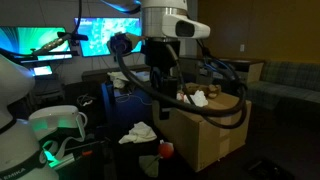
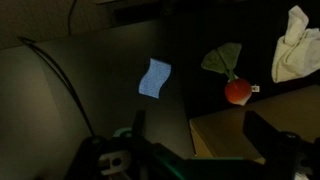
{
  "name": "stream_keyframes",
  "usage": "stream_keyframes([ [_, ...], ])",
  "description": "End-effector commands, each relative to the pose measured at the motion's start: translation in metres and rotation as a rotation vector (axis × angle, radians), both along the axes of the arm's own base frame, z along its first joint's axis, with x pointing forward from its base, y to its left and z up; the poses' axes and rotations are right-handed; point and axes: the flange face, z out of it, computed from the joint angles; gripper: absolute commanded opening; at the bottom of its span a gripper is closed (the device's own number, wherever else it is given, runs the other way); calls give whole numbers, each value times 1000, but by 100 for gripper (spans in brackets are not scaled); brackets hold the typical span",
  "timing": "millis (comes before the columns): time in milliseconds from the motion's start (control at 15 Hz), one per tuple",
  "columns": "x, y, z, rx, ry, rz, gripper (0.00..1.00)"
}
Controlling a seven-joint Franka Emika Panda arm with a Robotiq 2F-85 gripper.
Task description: Swap the things on the box with the things on the table
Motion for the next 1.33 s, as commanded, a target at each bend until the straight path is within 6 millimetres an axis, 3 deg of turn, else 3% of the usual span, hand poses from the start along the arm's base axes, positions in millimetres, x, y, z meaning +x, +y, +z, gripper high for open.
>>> stream_keyframes([
  [0,1,0,2,-1,-3,0,100],
  [800,1,-1,5,-3,-10,-1,100],
  [1267,6,-1,1,-46,-33,115,100],
])
